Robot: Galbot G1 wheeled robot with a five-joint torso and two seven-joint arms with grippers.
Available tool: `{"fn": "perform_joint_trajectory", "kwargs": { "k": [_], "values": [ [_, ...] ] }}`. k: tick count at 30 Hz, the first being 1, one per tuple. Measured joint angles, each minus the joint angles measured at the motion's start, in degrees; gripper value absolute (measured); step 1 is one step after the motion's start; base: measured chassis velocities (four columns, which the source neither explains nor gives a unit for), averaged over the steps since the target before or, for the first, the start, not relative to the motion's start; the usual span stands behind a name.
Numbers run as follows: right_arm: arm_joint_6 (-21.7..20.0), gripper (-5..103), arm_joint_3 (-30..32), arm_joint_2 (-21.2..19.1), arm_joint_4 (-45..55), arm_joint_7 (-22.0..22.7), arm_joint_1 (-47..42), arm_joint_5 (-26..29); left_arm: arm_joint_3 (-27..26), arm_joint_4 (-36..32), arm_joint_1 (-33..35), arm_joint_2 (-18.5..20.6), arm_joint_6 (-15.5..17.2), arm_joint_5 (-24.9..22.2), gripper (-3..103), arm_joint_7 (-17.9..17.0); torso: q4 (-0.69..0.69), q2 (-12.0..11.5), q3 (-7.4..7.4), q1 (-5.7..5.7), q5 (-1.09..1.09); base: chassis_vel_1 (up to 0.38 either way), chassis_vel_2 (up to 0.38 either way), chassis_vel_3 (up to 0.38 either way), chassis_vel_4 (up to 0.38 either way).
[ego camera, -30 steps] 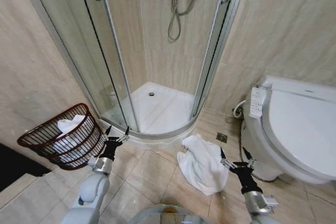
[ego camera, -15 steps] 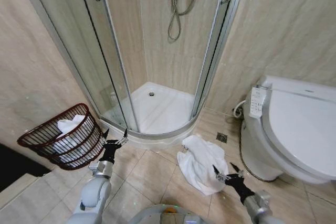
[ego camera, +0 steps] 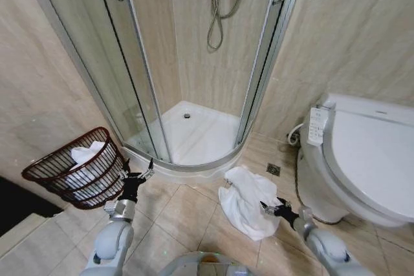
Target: Discard the used towel into the hamper.
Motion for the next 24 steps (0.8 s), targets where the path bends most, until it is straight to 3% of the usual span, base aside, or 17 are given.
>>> {"fn": "perform_joint_trajectory", "kwargs": {
  "k": [1,6,9,15,19,24],
  "values": [
    [0.3,100,-0.3,0.3,-1.7,-1.7,1.7,-0.2,0.0,-0.3,0.0,-0.3,0.3,0.0,100,0.0,0.06,0.0,0.00,-0.01,0.05,0.000,0.000,0.000,0.000],
    [2.4,100,-2.4,1.1,-5.2,-6.8,6.1,-1.2,0.1,-0.9,0.0,-1.0,1.0,0.6,100,0.0,0.05,0.0,-0.01,0.00,0.01,0.000,0.000,0.000,0.000],
    [2.9,100,-4.2,1.5,-5.6,-7.2,8.4,-2.1,0.2,-1.5,0.1,-1.4,1.5,0.9,100,-0.1,0.05,0.0,-0.01,0.00,0.00,0.000,0.000,0.000,0.000],
    [2.6,100,-7.3,2.2,-5.1,-5.7,10.7,-1.7,0.2,-2.1,0.4,-1.8,2.1,1.7,100,-0.4,0.06,0.0,-0.01,0.00,0.00,0.000,0.000,0.000,0.000],
    [1.3,100,-9.4,3.9,-3.9,-0.2,10.2,-0.5,0.3,-2.7,0.7,-2.0,2.5,2.4,100,-0.8,0.05,0.0,-0.01,0.00,0.01,0.000,0.000,0.000,0.000],
    [-0.3,100,-10.1,5.4,-3.4,3.0,9.0,1.4,0.7,-2.7,0.8,-2.0,2.6,3.3,100,-0.8,0.04,0.0,-0.01,-0.01,0.00,0.000,0.000,0.000,0.000]
  ]
}}
